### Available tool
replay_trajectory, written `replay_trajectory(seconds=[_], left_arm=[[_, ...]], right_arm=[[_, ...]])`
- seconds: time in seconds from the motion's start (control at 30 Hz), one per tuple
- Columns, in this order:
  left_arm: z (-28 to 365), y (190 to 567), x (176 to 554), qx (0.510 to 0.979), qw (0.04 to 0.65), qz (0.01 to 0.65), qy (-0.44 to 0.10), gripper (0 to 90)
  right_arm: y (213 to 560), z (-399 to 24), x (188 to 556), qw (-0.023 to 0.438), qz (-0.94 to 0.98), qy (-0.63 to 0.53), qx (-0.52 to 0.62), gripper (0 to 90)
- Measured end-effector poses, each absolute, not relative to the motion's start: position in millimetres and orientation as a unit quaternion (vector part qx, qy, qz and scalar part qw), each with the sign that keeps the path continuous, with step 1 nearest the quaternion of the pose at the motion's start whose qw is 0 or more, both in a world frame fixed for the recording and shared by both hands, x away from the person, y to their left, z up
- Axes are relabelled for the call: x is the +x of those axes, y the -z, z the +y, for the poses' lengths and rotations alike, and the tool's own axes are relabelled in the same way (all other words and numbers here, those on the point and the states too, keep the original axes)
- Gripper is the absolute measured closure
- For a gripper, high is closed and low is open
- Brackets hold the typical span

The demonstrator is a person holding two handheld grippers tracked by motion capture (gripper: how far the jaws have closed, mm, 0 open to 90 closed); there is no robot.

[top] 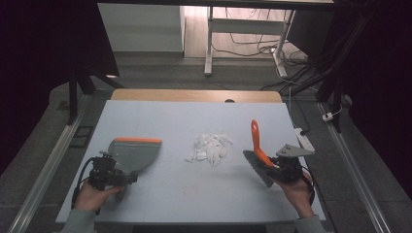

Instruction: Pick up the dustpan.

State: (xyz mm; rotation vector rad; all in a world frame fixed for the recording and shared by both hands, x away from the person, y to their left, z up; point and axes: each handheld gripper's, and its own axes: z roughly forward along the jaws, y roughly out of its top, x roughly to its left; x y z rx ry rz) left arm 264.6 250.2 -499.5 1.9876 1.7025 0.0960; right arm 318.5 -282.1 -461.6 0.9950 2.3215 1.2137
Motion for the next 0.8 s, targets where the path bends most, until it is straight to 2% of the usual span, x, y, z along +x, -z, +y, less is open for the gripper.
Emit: replay_trajectory(seconds=[0.5,0.8], left_arm=[[241,517,272,0.733,0.241,0.636,-0.021,26.0],[245,521,274,0.719,0.255,0.646,-0.019,38.0]], right_arm=[[462,-281,318,0.171,0.819,-0.424,0.348,69.8],[462,-282,318,0.173,0.818,-0.423,0.349,69.8]])
